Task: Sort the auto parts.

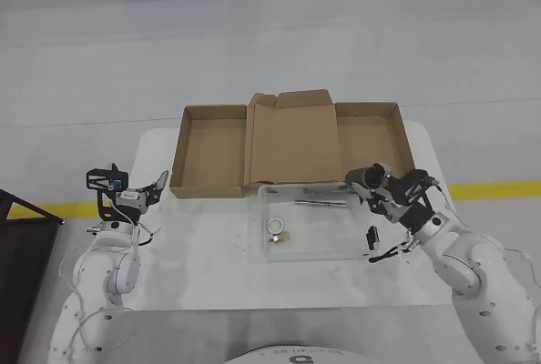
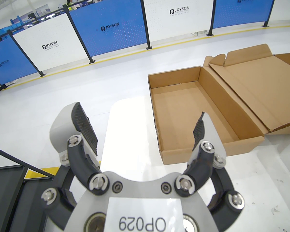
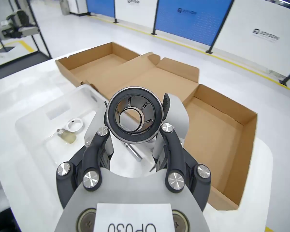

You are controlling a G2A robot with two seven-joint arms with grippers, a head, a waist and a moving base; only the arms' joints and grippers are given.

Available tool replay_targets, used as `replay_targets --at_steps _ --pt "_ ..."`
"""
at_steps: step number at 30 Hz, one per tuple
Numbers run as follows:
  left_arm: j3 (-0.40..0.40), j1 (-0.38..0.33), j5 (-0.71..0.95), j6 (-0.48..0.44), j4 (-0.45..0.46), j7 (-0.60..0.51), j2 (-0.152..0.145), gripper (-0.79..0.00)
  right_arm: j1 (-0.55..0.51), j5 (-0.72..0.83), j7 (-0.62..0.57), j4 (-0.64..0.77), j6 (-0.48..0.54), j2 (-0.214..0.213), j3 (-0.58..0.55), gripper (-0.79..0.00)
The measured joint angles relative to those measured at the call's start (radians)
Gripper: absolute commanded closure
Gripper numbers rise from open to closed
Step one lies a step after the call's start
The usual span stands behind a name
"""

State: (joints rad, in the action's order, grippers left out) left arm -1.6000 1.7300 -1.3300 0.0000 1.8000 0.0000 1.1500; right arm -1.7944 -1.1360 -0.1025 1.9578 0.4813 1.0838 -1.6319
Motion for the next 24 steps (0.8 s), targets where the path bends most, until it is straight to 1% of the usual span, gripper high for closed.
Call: replay_targets --at_steps 4,6,8,11,13,17,24 --pt "0.000 0.000 0.000 0.000 0.000 0.000 0.000 -0.785 0.013 -0.021 -0.034 -0.017 -0.140 0.006 -0.007 0.000" --pt "0.000 0.000 0.000 0.000 0.000 0.000 0.000 -0.785 0.034 -0.008 -0.042 -0.039 -0.166 0.008 0.007 0.000" --pt "0.000 0.000 0.000 0.000 0.000 0.000 0.000 -0.785 0.072 0.015 -0.066 -0.091 -0.192 0.010 0.008 0.000" --pt "0.000 0.000 0.000 0.000 0.000 0.000 0.000 -0.785 0.131 -0.073 -0.154 -0.144 -0.351 0.018 0.042 0.000" --pt "0.000 0.000 0.000 0.000 0.000 0.000 0.000 -0.785 0.173 -0.106 -0.195 -0.173 -0.424 0.025 0.090 0.000" --pt "0.000 0.000 0.000 0.000 0.000 0.000 0.000 -0.785 0.228 -0.073 -0.212 -0.237 -0.429 0.032 0.130 0.000" --pt "0.000 0.000 0.000 0.000 0.000 0.000 0.000 -0.785 0.264 -0.085 -0.233 -0.272 -0.457 0.038 0.155 0.000"
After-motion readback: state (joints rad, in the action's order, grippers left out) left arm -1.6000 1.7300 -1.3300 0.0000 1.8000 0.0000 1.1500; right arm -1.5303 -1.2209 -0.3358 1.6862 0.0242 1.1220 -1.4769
